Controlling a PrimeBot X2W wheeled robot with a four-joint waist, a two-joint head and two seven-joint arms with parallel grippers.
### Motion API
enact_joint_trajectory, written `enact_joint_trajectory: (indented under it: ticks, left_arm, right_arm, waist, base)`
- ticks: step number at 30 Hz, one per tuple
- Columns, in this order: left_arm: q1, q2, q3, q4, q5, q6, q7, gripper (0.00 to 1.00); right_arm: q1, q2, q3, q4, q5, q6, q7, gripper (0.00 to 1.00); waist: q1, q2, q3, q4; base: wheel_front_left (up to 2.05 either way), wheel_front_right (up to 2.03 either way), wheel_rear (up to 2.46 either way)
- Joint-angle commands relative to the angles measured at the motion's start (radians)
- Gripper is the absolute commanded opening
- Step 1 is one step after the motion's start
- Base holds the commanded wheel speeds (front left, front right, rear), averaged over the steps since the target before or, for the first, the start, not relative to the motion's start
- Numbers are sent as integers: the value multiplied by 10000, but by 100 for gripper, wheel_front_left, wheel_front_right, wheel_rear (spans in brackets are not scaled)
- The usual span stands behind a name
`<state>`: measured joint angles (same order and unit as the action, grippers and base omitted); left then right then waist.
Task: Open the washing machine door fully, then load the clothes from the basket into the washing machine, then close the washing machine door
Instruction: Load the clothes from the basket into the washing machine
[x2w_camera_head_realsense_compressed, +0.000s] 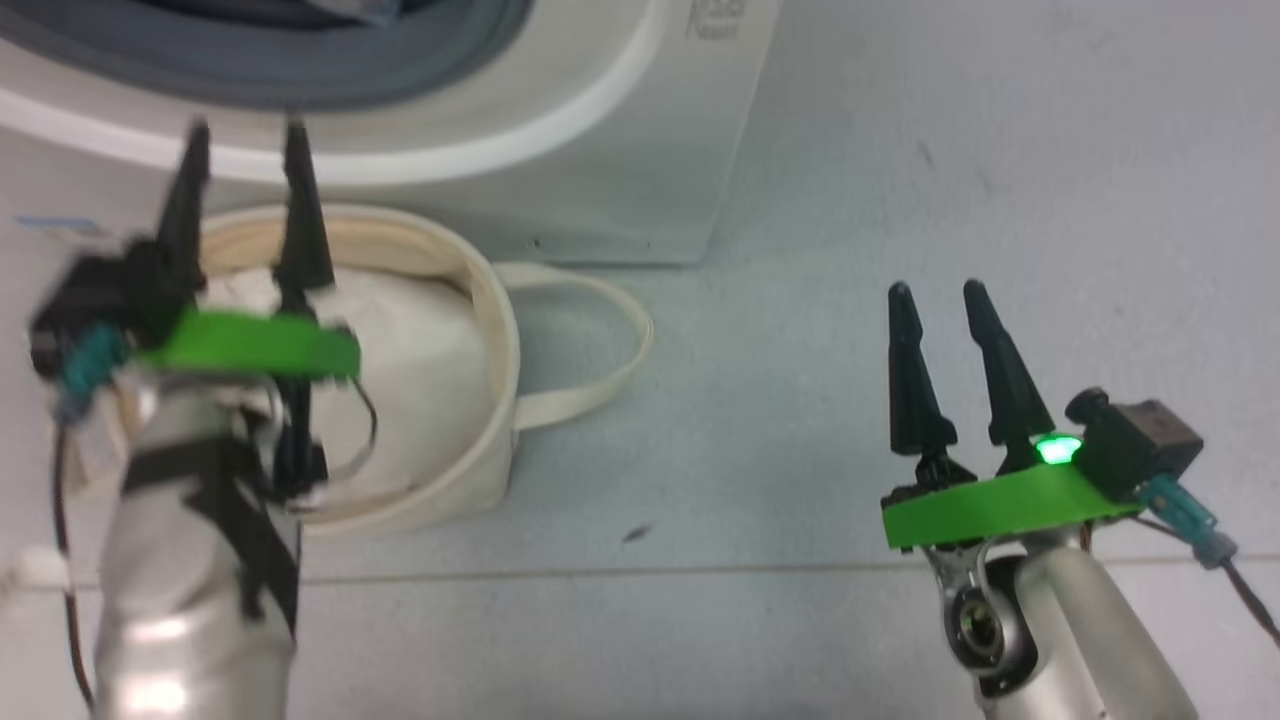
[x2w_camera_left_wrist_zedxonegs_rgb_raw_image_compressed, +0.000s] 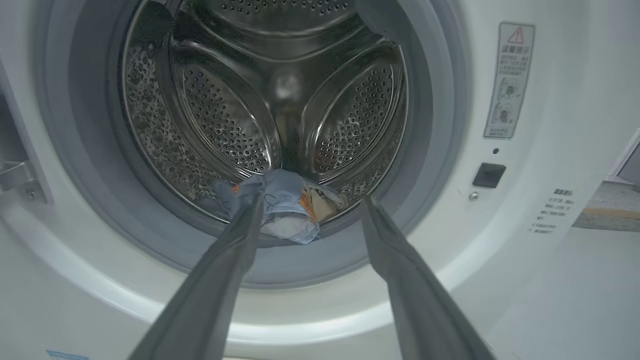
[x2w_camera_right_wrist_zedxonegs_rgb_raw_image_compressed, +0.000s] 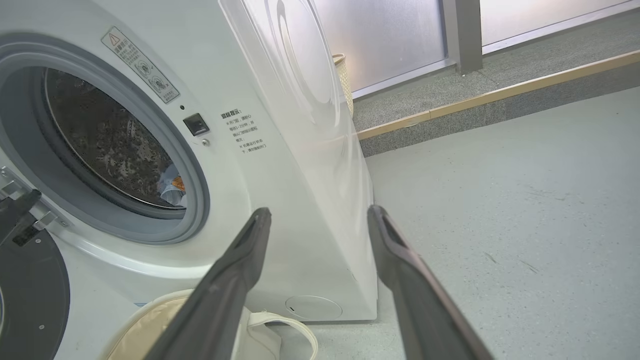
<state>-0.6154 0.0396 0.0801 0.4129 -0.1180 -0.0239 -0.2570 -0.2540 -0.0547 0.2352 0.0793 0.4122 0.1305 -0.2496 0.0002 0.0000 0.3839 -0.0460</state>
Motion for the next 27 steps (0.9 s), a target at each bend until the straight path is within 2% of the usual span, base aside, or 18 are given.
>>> enact_joint_trajectory:
  ticks: [1,7,14,20,27]
  left_arm:
    - [-930,390,387,34,-70,-124,-47,100]
    - [-3925,1052,369,1605,78,-510,-47,100]
    - [-6685,1852,134,4163,418,-579,-47,100]
    - [-7942,2373,-120,5739,715,-470,-47,100]
    - [-8678,2541,-418,6990,986,-134,-47,100]
  right_arm:
    - [-320,45,193,-413,-75,2,-122,100]
    - [-867,45,173,-599,24,2,-122,100]
    - [-1260,45,125,-661,224,2,-122,100]
    - [-1348,45,223,-681,502,2,-122,100]
    - [-1291,45,362,-564,578,2,-122,100]
  waist:
    - [-2,0,1166,-199]
    - [-2,0,2555,-490]
    - [-2,0,3479,-937]
    - [-2,0,3693,-1301]
    - [-2,0,3649,-1512]
  base:
    - [0,0,0]
    - [0,0,0]
    - [0,0,0]
    - [0,0,0]
    - [0,0,0]
